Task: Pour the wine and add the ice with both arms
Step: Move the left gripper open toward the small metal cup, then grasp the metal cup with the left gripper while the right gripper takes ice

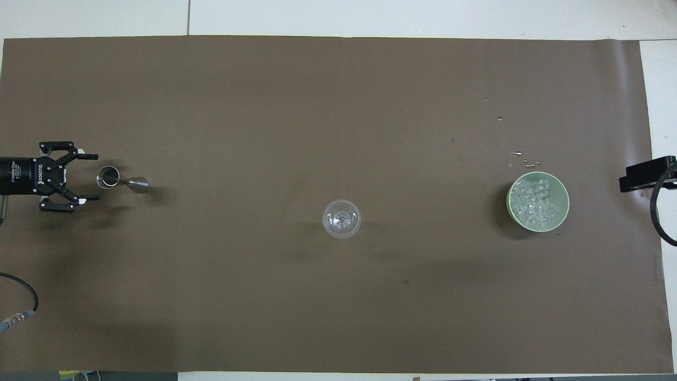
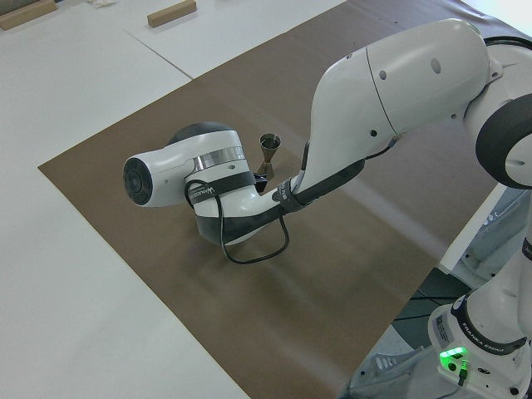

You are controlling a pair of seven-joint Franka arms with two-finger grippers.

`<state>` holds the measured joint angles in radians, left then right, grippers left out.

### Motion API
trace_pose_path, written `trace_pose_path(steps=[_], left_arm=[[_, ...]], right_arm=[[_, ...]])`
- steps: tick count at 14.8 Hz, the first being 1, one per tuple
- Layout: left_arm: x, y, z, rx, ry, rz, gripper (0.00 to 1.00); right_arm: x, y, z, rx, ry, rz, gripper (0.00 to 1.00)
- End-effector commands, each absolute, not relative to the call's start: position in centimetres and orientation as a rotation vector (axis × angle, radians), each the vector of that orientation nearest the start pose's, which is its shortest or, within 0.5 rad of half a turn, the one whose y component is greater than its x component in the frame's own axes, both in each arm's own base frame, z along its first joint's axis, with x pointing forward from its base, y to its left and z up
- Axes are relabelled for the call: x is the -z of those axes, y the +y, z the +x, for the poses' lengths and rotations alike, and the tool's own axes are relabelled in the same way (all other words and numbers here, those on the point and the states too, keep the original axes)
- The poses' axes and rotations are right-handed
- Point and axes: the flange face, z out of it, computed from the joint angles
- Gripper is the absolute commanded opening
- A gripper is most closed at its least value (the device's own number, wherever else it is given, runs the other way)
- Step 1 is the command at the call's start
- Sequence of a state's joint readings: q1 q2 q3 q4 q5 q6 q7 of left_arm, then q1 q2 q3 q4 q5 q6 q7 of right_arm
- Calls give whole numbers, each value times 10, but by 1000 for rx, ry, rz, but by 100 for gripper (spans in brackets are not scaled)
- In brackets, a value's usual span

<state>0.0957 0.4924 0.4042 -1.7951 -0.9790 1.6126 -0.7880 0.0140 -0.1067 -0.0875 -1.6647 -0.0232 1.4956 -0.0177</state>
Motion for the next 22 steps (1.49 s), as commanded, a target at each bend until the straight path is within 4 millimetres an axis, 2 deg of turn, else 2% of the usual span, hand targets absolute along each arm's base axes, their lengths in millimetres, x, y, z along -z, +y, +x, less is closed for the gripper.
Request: trace_pose_path(steps=[1,4,7,12,13,15,18,22], left_arm=[[-284,190,543,837,1776,1450,100],[-280,179,538,842,1742,1414,100],[-265,169,524,780,1704,1364,100],[-253,157,520,747,1738,1252,100],[-250,147,518,762,1734,1256,98],[-250,145,518,755,1735,1241,94],[-251,146,518,751,1734,1232,91],[-251,147,515,750,1730,1204,69]], right_arm=[[-629,-44,508,-99,88,-3135,100],[-629,-44,508,-99,88,-3135,100],[-629,-44,508,-99,88,-3135,100],[-629,-40,507,-109,67,-3135,100],[-623,-39,507,-113,64,-3133,100],[-612,-33,511,-36,49,-3121,100],[-557,-24,510,-7,49,-3086,100],[-474,-21,504,-40,47,-3088,100]])
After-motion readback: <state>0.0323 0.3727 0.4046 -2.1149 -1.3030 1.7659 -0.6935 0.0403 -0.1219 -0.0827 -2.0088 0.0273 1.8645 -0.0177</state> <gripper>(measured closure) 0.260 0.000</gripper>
